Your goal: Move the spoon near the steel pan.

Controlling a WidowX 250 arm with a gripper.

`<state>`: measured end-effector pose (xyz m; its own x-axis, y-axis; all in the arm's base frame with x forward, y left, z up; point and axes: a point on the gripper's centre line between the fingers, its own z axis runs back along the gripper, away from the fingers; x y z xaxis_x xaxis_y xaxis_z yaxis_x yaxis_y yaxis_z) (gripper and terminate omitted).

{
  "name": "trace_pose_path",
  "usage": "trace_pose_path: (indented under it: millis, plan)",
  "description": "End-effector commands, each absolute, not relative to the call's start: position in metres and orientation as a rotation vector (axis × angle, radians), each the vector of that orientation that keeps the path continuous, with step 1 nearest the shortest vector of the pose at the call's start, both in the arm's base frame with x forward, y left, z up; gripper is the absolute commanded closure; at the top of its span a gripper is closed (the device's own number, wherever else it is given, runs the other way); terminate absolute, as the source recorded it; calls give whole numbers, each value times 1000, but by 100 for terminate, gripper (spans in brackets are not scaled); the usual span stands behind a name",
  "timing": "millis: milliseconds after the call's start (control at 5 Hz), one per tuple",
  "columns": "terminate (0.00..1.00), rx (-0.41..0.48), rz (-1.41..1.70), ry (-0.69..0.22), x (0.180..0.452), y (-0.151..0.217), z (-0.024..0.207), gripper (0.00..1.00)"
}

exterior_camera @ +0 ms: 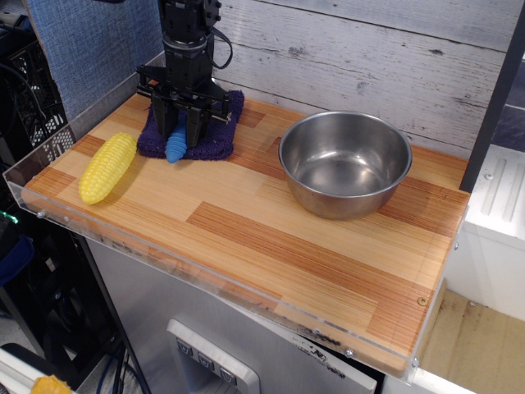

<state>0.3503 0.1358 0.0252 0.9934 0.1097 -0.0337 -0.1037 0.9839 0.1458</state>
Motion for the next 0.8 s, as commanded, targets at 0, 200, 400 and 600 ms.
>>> trace_pose_path:
  millis: [0,200,400,600]
  plan:
    - [0,112,49,-142,331,124,109,100]
    - [0,93,-29,-129,313,103,114,100]
    - [0,66,-143,-90,293,75,101,100]
    - [0,94,-260,-60,274,46,87,100]
